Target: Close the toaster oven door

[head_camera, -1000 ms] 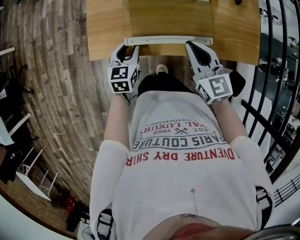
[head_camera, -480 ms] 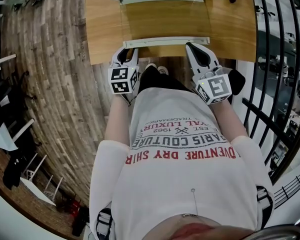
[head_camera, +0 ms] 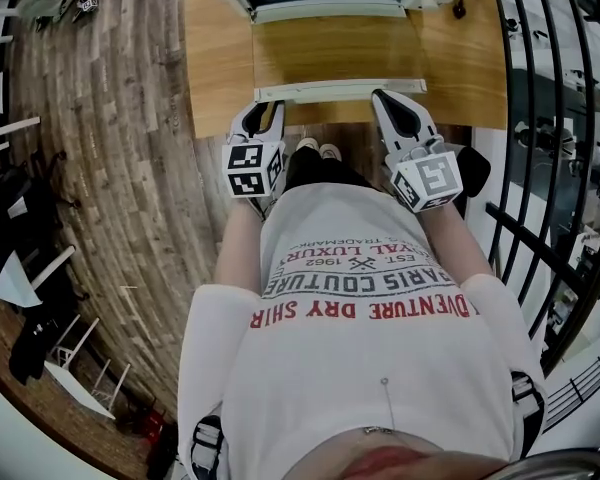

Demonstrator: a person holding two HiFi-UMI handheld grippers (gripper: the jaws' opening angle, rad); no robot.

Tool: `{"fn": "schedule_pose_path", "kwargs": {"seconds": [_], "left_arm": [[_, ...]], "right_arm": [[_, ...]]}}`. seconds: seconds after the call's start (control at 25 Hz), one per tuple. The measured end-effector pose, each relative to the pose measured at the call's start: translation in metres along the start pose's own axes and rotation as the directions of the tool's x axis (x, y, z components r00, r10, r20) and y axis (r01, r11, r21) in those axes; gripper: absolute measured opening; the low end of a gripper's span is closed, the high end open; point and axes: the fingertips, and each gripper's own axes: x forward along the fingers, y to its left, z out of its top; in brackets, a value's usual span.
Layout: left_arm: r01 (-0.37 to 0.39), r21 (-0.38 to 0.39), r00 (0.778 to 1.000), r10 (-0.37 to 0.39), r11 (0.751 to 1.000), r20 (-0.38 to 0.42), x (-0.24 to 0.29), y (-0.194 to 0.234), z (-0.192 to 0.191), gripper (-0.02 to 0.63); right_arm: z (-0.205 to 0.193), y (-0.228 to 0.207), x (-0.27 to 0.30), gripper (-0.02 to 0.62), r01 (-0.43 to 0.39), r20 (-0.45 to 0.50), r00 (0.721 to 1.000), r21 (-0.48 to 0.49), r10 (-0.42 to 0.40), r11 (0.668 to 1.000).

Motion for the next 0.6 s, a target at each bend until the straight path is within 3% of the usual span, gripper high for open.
{"fn": "schedule_pose_path", "kwargs": {"seconds": [0.6], "left_arm": [[0.046, 0.018, 0.998, -0.047, 0.999, 0.052, -0.020, -0.002, 0.059, 0.103]], "right_arm": [[0.045, 0.007, 0.007, -0.014, 0.023, 0.067, 0.997, -0.019, -0.021, 1.000]]}}
